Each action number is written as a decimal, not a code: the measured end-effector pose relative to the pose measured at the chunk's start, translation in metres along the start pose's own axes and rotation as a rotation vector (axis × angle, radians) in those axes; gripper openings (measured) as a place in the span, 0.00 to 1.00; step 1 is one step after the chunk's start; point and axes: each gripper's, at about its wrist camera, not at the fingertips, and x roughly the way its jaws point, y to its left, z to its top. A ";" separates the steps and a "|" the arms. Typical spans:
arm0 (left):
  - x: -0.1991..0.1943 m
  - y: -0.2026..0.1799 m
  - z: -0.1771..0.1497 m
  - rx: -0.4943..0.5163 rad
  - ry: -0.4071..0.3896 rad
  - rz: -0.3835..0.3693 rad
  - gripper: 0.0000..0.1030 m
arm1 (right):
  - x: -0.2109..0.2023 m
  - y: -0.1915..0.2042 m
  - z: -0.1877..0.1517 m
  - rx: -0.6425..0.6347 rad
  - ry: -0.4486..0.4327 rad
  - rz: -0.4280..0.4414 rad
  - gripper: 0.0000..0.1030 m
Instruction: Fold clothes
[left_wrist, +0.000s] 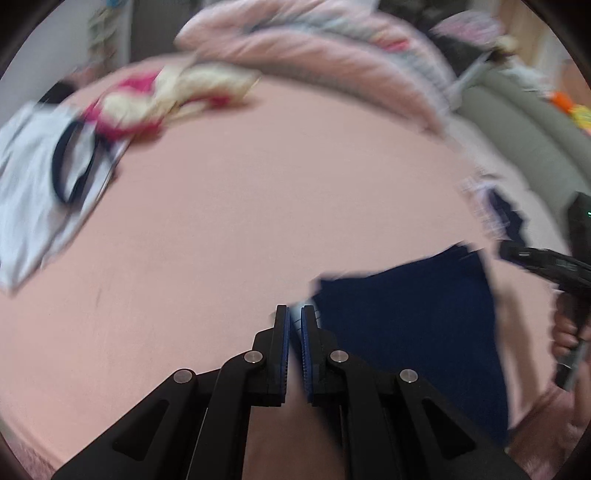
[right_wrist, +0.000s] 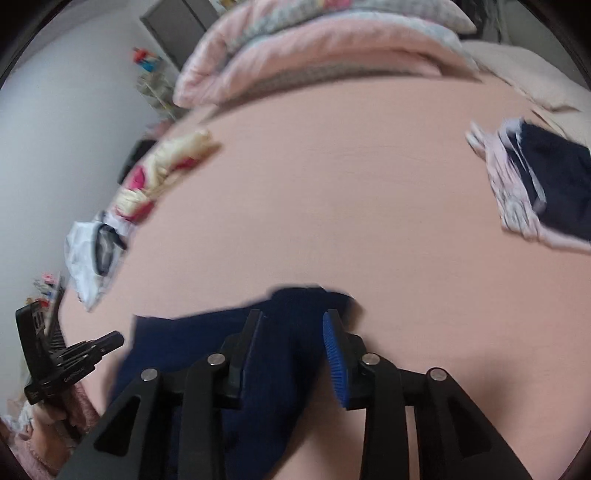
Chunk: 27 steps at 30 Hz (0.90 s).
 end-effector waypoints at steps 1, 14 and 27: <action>0.001 -0.005 0.003 0.017 0.008 -0.023 0.06 | 0.000 0.000 0.000 -0.002 0.002 -0.005 0.40; 0.052 -0.018 0.001 0.040 0.164 0.070 0.29 | 0.015 0.005 0.004 -0.056 0.063 -0.049 0.44; 0.047 -0.022 -0.008 0.043 0.106 0.021 0.08 | 0.036 -0.019 0.020 -0.134 0.079 -0.044 0.39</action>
